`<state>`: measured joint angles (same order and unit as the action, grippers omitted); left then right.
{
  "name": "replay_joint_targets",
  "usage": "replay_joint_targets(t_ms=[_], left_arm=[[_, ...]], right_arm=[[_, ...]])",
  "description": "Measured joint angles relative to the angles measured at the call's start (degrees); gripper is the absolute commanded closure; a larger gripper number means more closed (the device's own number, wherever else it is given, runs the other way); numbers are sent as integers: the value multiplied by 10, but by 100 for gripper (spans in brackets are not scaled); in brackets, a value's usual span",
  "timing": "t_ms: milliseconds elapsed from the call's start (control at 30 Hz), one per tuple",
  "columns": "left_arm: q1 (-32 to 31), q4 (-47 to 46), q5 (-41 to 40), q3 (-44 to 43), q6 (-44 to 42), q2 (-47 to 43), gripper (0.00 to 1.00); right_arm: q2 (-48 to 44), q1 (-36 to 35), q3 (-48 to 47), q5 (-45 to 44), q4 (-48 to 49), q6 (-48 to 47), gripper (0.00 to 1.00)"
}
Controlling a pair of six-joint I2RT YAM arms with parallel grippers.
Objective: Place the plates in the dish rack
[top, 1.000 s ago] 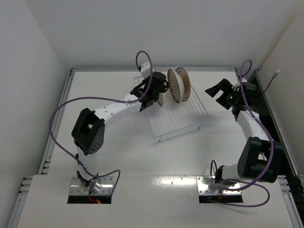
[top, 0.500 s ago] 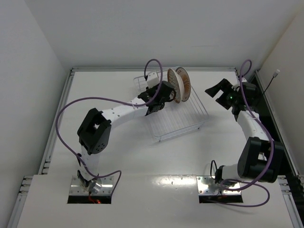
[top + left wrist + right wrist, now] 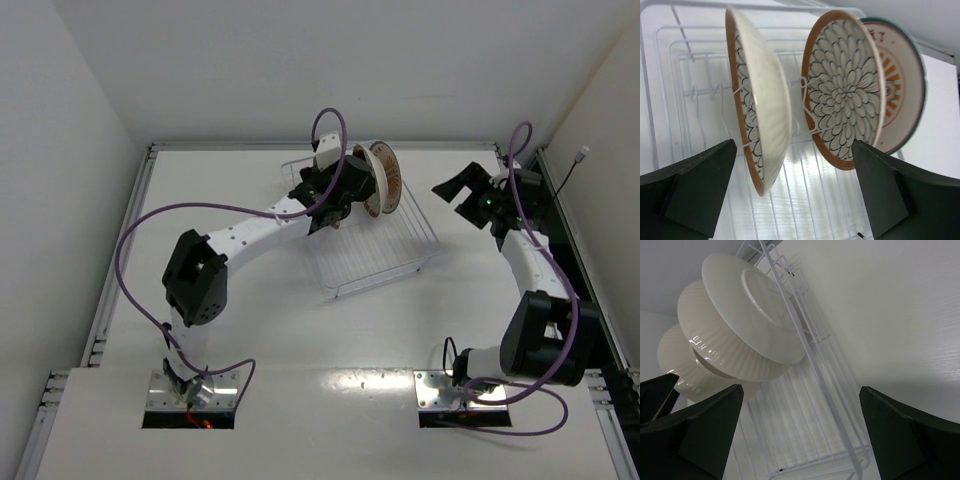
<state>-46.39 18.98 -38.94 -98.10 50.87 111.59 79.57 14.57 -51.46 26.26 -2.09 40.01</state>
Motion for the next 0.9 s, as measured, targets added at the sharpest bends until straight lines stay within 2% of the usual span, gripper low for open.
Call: replay_joint_targets(t_ms=[200, 333, 433, 533, 733, 900], left_arm=[[-5, 0, 5, -15, -50, -38, 0], [-36, -18, 1, 5, -136, -106, 0], [-81, -56, -12, 64, -230, -198, 0], [-107, -110, -16, 159, -305, -297, 0], [-89, -148, -59, 300, -419, -422, 0], [-81, -163, -65, 418, -444, -479, 0]], right_arm=[[-27, -1, -59, 6, -46, -15, 0], [-46, -1, -93, 45, -74, -32, 0], [-61, -5, -104, 57, -113, -59, 0], [-83, -6, -104, 50, -168, -91, 0], [-107, -14, -132, 5, -282, -155, 0], [-118, -40, -152, -37, -337, -172, 0]])
